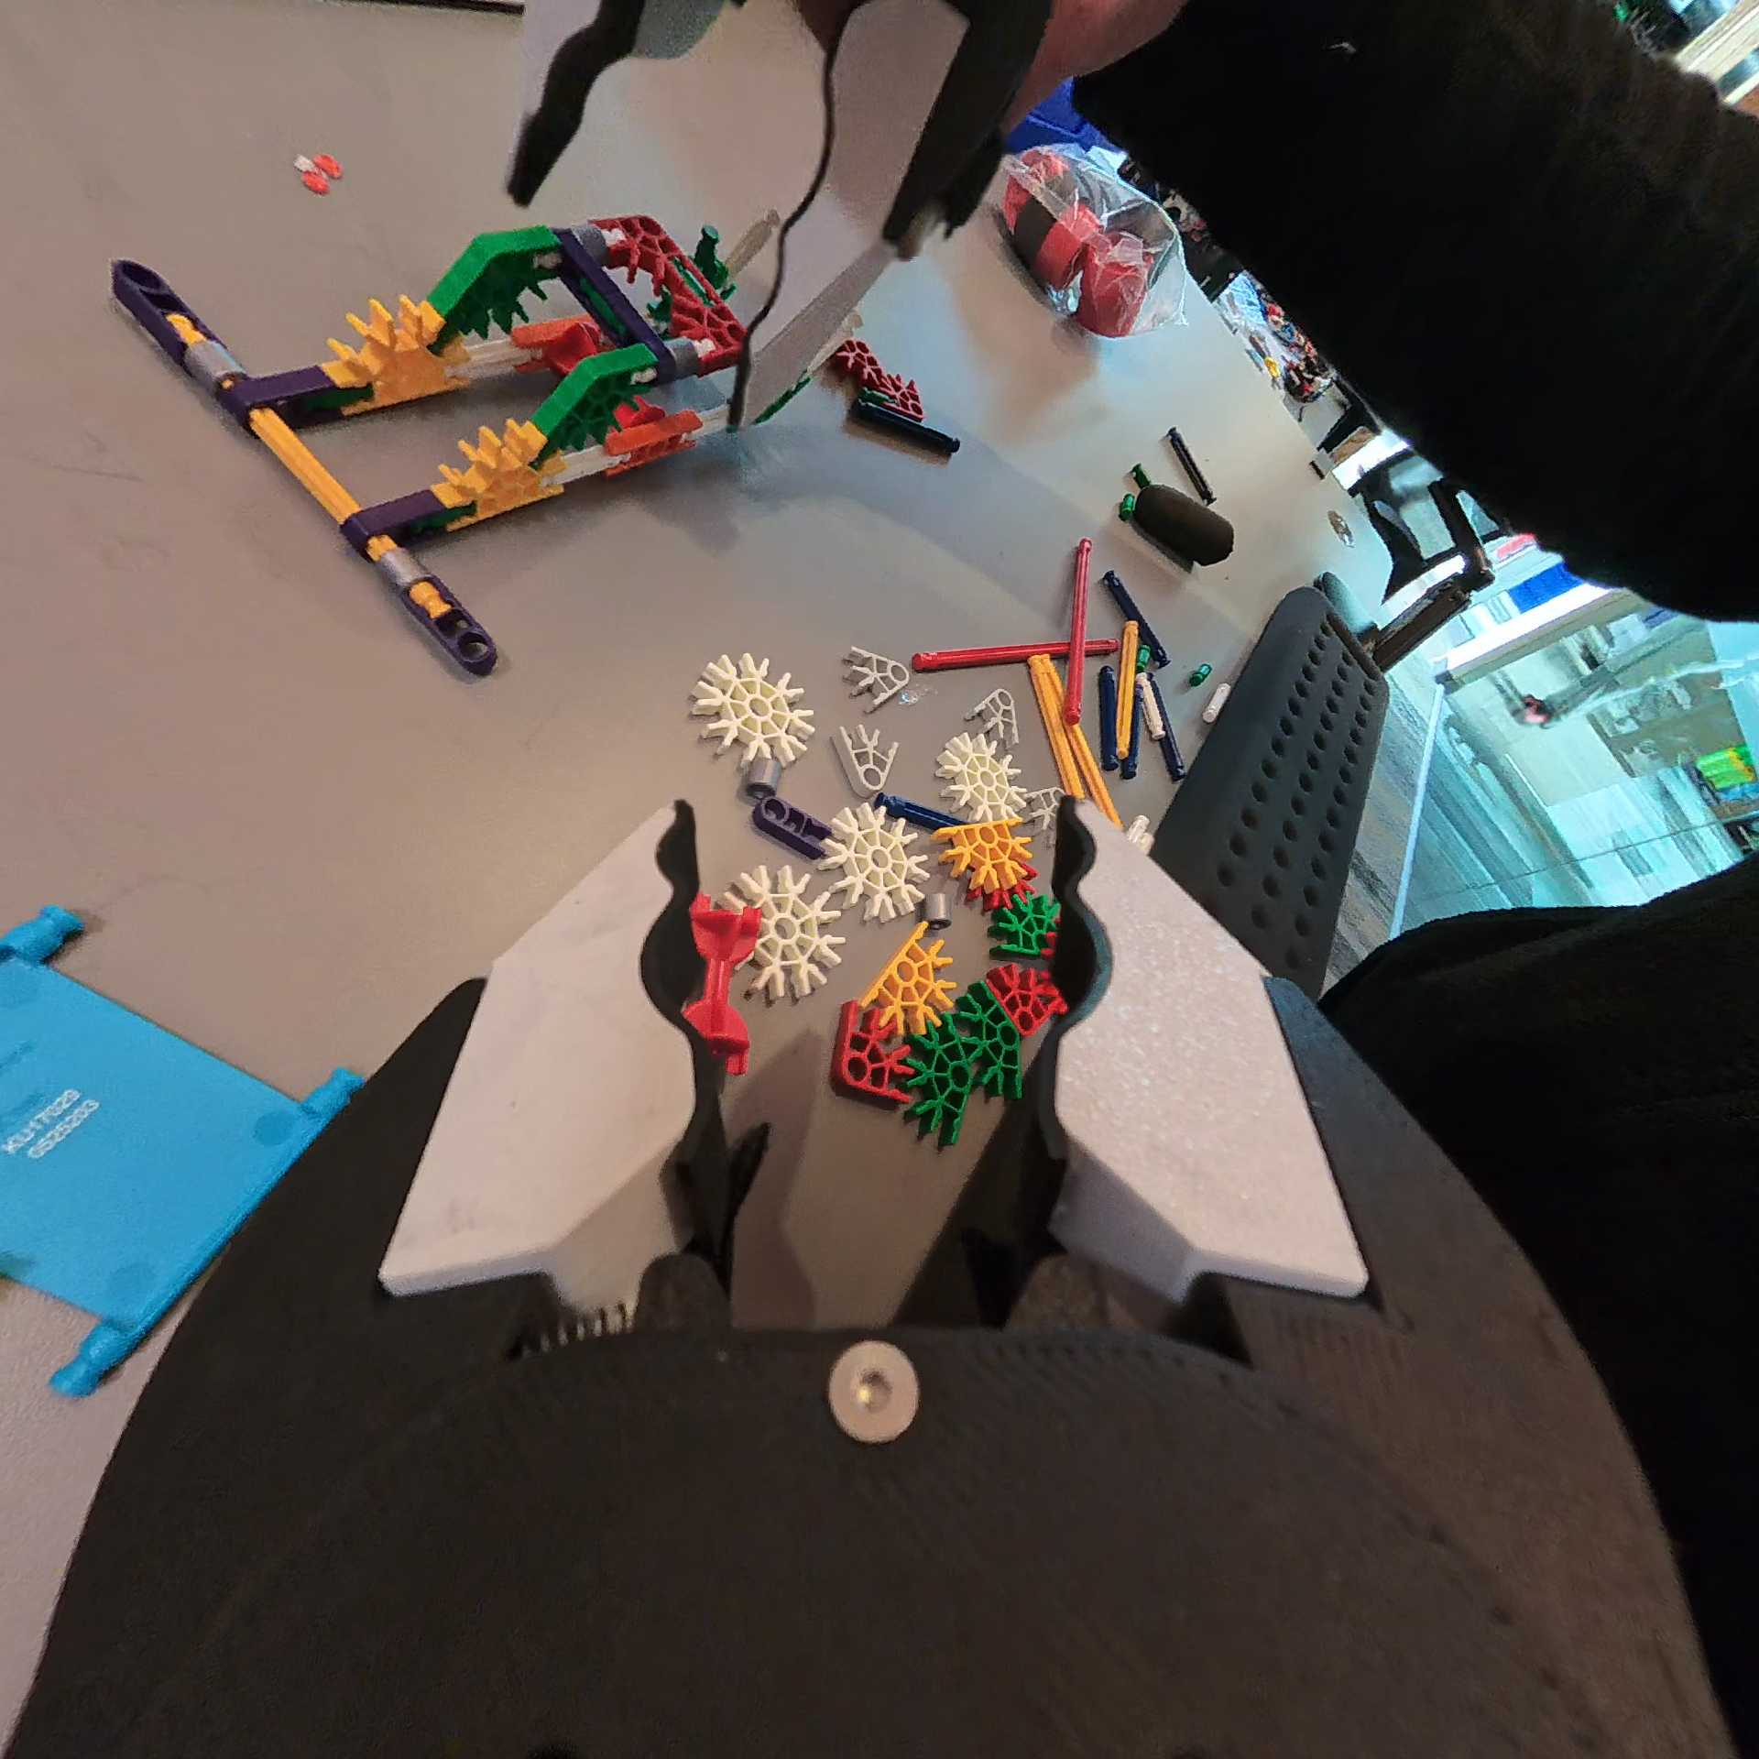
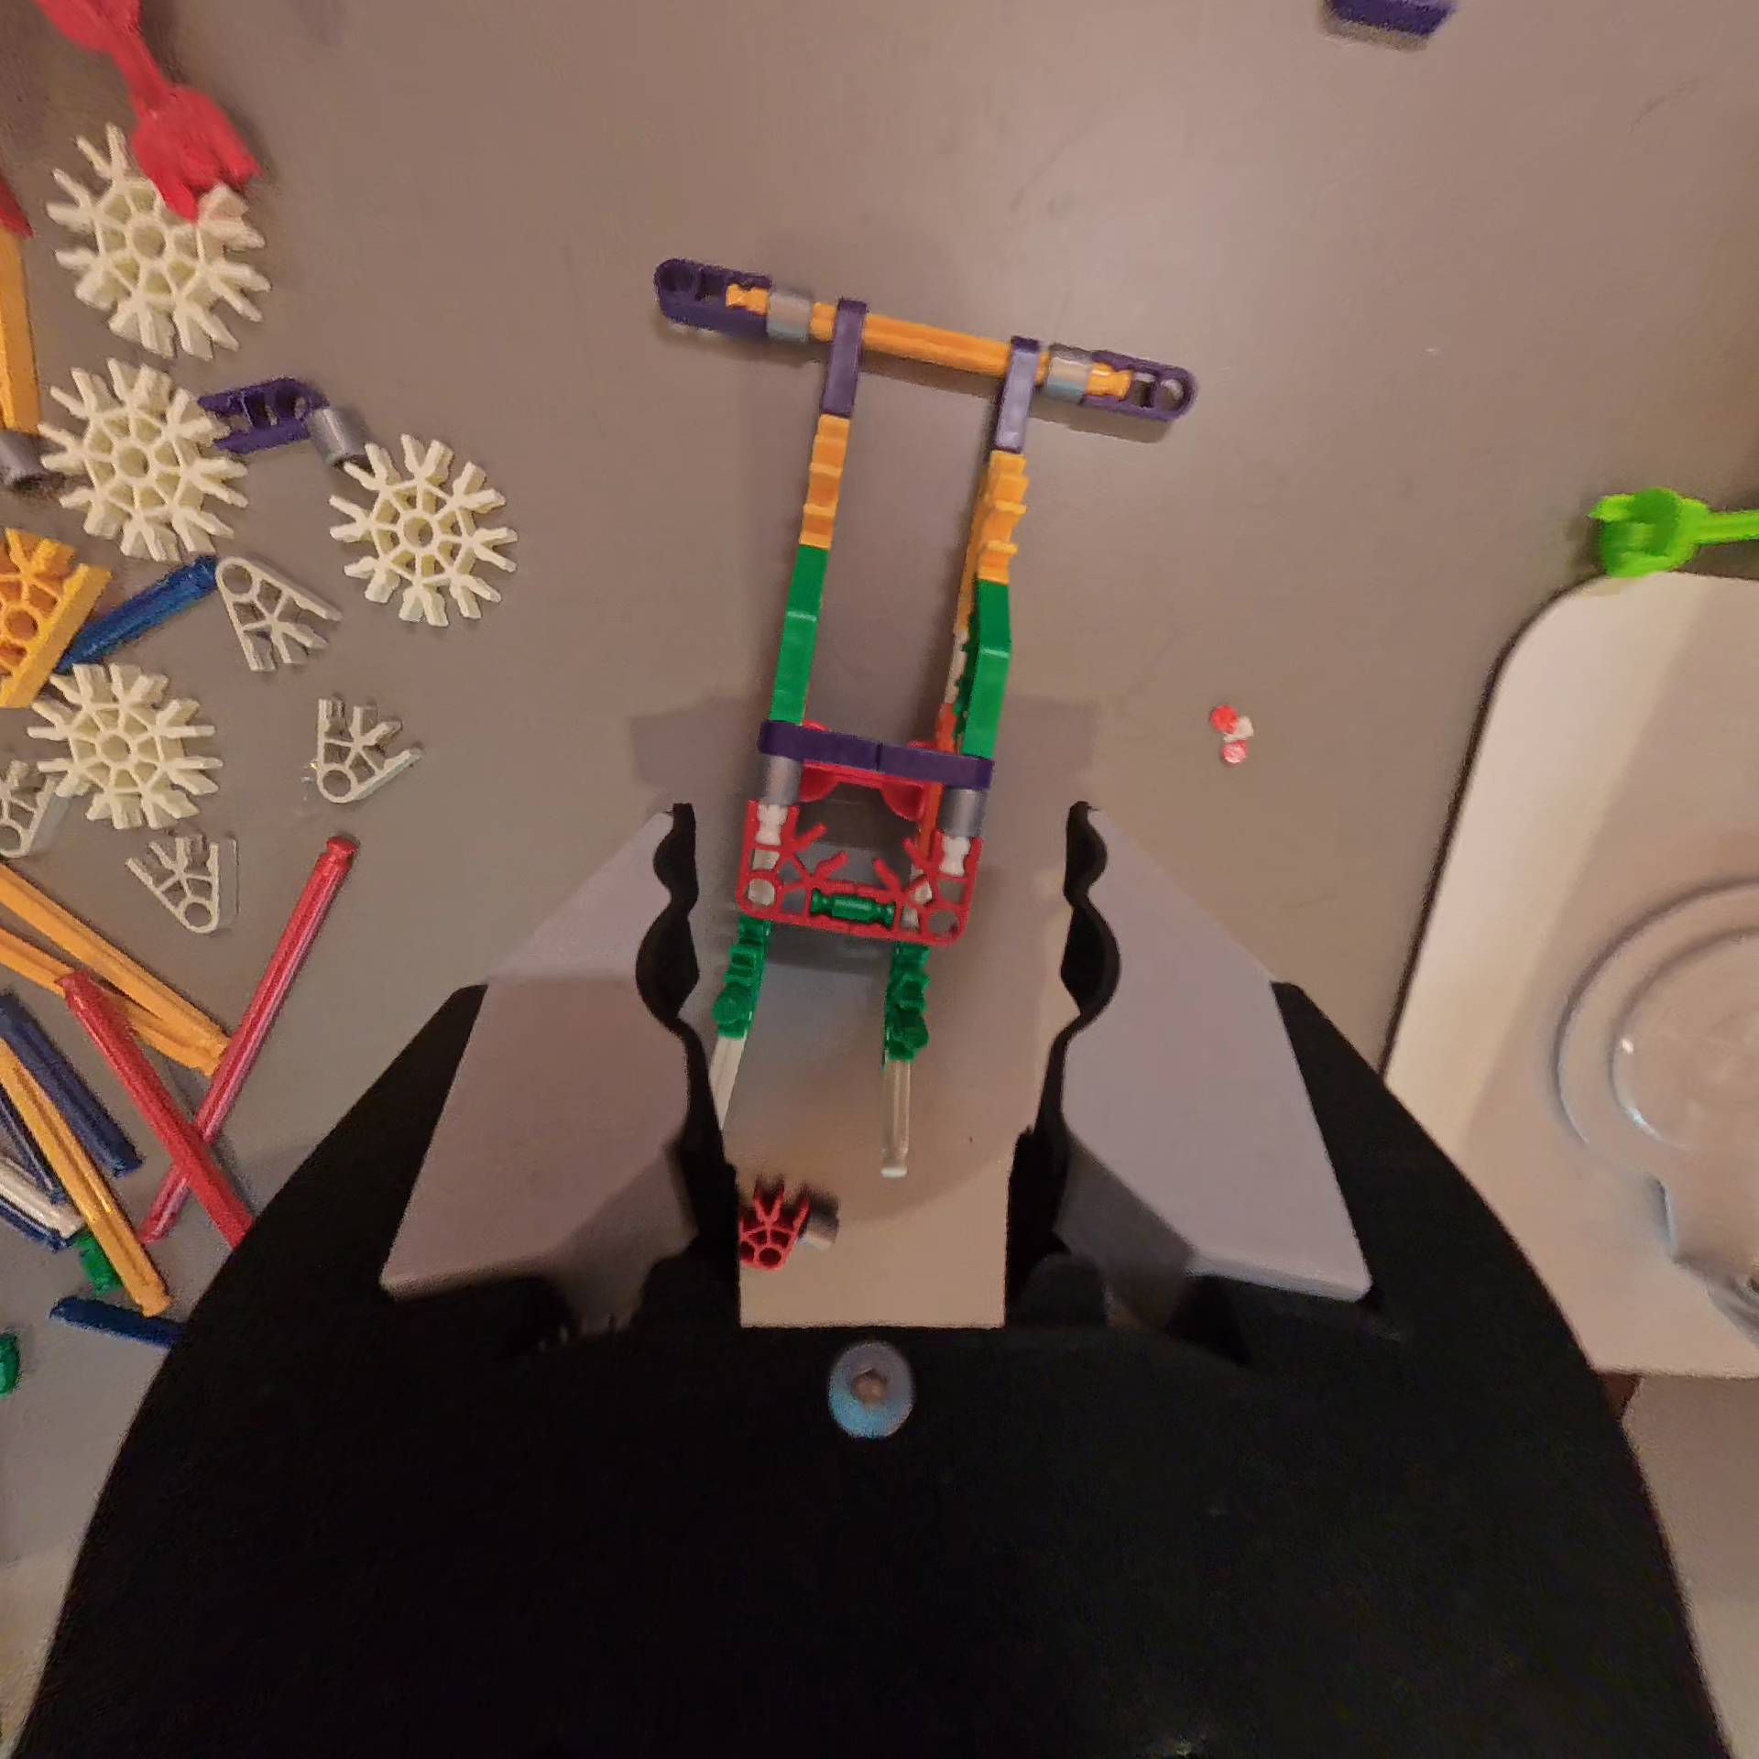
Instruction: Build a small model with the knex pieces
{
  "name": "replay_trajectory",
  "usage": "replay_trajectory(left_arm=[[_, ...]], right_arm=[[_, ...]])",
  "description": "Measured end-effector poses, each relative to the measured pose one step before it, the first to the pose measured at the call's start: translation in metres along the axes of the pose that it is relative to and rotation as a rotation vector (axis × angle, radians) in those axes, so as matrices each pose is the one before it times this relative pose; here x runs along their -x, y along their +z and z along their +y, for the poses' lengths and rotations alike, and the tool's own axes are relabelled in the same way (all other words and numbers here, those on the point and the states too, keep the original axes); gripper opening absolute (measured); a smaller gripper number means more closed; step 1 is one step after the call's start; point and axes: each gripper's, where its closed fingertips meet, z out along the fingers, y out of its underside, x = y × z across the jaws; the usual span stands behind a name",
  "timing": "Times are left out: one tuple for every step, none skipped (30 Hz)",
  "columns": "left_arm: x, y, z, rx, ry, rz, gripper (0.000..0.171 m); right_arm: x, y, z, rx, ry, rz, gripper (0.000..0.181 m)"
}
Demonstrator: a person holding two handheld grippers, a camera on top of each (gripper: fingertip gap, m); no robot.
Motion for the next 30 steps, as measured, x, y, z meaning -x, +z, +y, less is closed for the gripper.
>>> replay_trajectory(left_arm=[[0.00176,-0.00109,-0.00032,-0.00334,-0.002,-0.0078,0.072],[0.00184,-0.00089,-0.00019,-0.0018,-0.0026,-0.0071,0.072],[0.00222,-0.00075,-0.00009,-0.00002,-0.0017,-0.0083,0.074],[0.00331,-0.0005,-0.00042,-0.00079,-0.0012,-0.0134,0.075],[0.00293,-0.00024,-0.00085,-0.00109,-0.0011,-0.0097,0.076],[0.002,0.00018,-0.00119,-0.00122,-0.0012,-0.004,0.077],[0.00267,0.0004,-0.00163,-0.00074,0.0011,-0.0086,0.078],[0.00361,0.00083,-0.00192,0.0006,0.0047,-0.0139,0.079],[0.00299,0.00152,-0.00246,0.00094,0.0058,-0.0093,0.079],[0.00289,0.00213,-0.00315,-0.00046,0.0042,-0.0049,0.08],[0.00374,0.00296,-0.00365,-0.00228,0.0017,-0.0058,0.081],[0.00521,0.00402,-0.00315,0.00093,-0.0036,-0.0081,0.082],[0.006,0.00521,-0.00214,0.00874,-0.0116,-0.0082,0.083],[0.00529,0.00576,-0.00232,0.01106,-0.0116,-0.0052,0.084],[0.00464,0.00583,-0.00303,0.00711,-0.0051,-0.0049,0.084],[0.00421,0.00584,-0.00348,0.00421,0.003,-0.0073,0.084],[0.00377,0.00633,-0.00255,0.00884,0.0081,-0.0073,0.084],[0.00415,0.00696,-0.00063,0.01883,0.002,-0.0095,0.085],[0.00442,0.00696,0.00075,0.02557,-0.0067,-0.0119,0.086],[0.00336,0.00668,0.00024,0.02,-0.0086,-0.0083,0.087],[-0.00009,0.00582,-0.0009,0.01056,-0.0033,0.0046,0.087],[-0.00183,0.00485,-0.00094,0.00992,-0.0013,0.0093,0.084],[-0.00164,0.00314,-0.00233,0.00219,-0.0015,0.0016,0.083],[-0.00237,0.00266,-0.00124,0.00661,0.0004,0.0033,0.085],[-0.00378,0.00259,0.00055,0.01347,0.0039,0.0092,0.083],[-0.00541,0.00278,0.00155,0.01632,0.006,0.0138,0.081],[-0.00691,0.00277,0.00191,0.01492,0.0066,0.0178,0.082],[-0.00783,0.00281,0.00267,0.0162,0.0118,0.0199,0.082],[-0.01006,0.00224,0.00373,0.01878,0.0256,0.0321,0.081],[-0.01127,0.00151,0.0035,0.01728,0.0299,0.04,0.077]], right_arm=[[-0.00181,-0.00607,-0.00038,-0.0141,0.0226,0.0225,0.08],[-0.00224,-0.00681,0.00097,-0.0114,0.0251,0.0299,0.08],[-0.00106,-0.00731,0.00036,-0.0193,0.0281,0.0253,0.08],[0.00106,-0.00752,0.00001,-0.0253,0.032,0.0159,0.08],[0.00321,-0.00772,0.00006,-0.0279,0.0299,0.0066,0.078],[0.0045,-0.00748,0.00072,-0.0278,0.0251,0.0039,0.075],[0.00502,-0.00697,0.00188,-0.0212,0.0239,0.0041,0.071],[0.00524,-0.00649,0.00414,-0.0104,0.0225,0.0061,0.069],[0.00518,-0.00651,0.00526,-0.007,0.0176,0.0095,0.068],[0.00578,-0.00675,0.00428,-0.0158,0.0146,0.0085,0.066],[0.00689,-0.00679,0.00273,-0.028,0.0194,0.0002,0.064],[0.00816,-0.00628,0.0016,-0.0344,0.0255,-0.0097,0.063],[0.00822,-0.00537,0.00168,-0.033,0.0253,-0.0106,0.061],[0.00721,-0.00461,0.00284,-0.0239,0.021,-0.0047,0.06],[0.00633,-0.00399,0.00423,-0.0132,0.0157,0.0001,0.059],[0.0056,-0.00368,0.00463,-0.009,0.0131,0.0029,0.058],[0.00478,-0.0035,0.0038,-0.012,0.0154,0.0031,0.057],[0.00445,-0.00311,0.00294,-0.0159,0.0185,0.0,0.056],[0.00417,-0.00259,0.00245,-0.0164,0.0169,-0.0037,0.056],[0.00351,-0.00218,0.00268,-0.013,0.0138,-0.0033,0.055],[0.00201,-0.0017,0.00318,-0.0059,0.0128,0.0006,0.054],[0.00082,-0.00131,0.00367,0.0006,0.0115,0.0047,0.054],[0.00023,-0.00128,0.00335,0.0008,0.0081,0.0065,0.054],[0.00012,-0.00129,0.00255,-0.0023,0.0058,0.0048,0.054],[0.00025,-0.00135,0.00185,-0.0039,0.0065,0.0017,0.054],[0.00002,-0.00129,0.00156,-0.004,0.0071,0.0009,0.054],[-0.00026,-0.00137,0.00101,-0.0043,0.0056,0.0019,0.053],[-0.00035,-0.00157,0.00048,-0.0047,0.0038,0.0028,0.053],[-0.00036,-0.00157,0.00016,-0.0047,0.0027,0.0023,0.053],[-0.00025,-0.00157,-0.00003,-0.0051,0.0024,0.001,0.053]])
